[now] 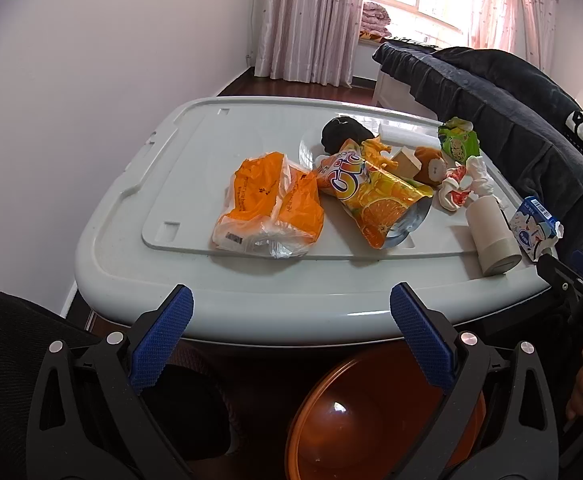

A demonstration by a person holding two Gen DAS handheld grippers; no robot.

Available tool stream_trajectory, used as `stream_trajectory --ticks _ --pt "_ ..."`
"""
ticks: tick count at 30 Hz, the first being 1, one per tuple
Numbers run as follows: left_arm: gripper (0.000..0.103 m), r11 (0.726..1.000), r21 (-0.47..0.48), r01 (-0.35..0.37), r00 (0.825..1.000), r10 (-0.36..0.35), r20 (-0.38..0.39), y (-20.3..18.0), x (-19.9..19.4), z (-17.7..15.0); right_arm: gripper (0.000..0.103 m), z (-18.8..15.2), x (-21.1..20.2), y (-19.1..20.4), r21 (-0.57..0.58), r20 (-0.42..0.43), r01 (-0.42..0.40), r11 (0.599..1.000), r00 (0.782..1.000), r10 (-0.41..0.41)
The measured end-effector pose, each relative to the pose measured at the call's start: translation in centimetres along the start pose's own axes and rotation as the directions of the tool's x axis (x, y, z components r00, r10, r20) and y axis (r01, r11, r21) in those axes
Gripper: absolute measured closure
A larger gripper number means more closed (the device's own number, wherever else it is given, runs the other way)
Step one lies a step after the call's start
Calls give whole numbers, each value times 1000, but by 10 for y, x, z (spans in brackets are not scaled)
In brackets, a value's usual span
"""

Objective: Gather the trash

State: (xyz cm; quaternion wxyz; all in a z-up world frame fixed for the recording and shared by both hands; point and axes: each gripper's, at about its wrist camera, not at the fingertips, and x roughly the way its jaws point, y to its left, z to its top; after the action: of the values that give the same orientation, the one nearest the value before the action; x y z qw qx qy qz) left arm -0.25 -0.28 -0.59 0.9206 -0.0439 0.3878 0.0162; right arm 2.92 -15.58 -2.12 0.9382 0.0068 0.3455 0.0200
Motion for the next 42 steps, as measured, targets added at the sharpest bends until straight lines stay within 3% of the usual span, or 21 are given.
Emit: stream_trajectory --ticks 15,19,24,28,32,35,37,39,42 --pt "7 1000 -20 1 1000 -1 -6 3 3 0 5 5 -3 0 -7 -2 -29 1000 1000 29" --pt "7 1000 -30 4 1000 -5 -10 5 4 1 5 27 -8 -7 -62 2 -88 994 996 88" --pt "7 1000 -21 3 1000 -3 -10 2 3 1 5 63 3 -35 -140 -57 -78 987 996 71" --pt "7 1000 -18 6 1000 -6 -18 3 5 1 5 86 32 -65 -33 -212 -165 986 965 155" --pt "7 1000 -24 8 1000 -9 -24 6 6 2 5 95 69 -90 64 -356 -142 988 921 155" --pt "7 999 -36 11 999 -13 -33 8 8 2 4 95 98 -101 126 -462 -118 985 872 164" --pt "7 999 -43 13 999 -15 -37 10 9 1 4 97 106 -100 87 -477 -96 992 870 126" --pt "7 999 -51 15 999 -17 -42 11 11 1 5 95 118 -99 76 -522 -105 992 843 129" --pt "7 998 -65 19 998 -22 -51 14 13 0 6 90 130 -100 63 -563 -77 995 821 99"
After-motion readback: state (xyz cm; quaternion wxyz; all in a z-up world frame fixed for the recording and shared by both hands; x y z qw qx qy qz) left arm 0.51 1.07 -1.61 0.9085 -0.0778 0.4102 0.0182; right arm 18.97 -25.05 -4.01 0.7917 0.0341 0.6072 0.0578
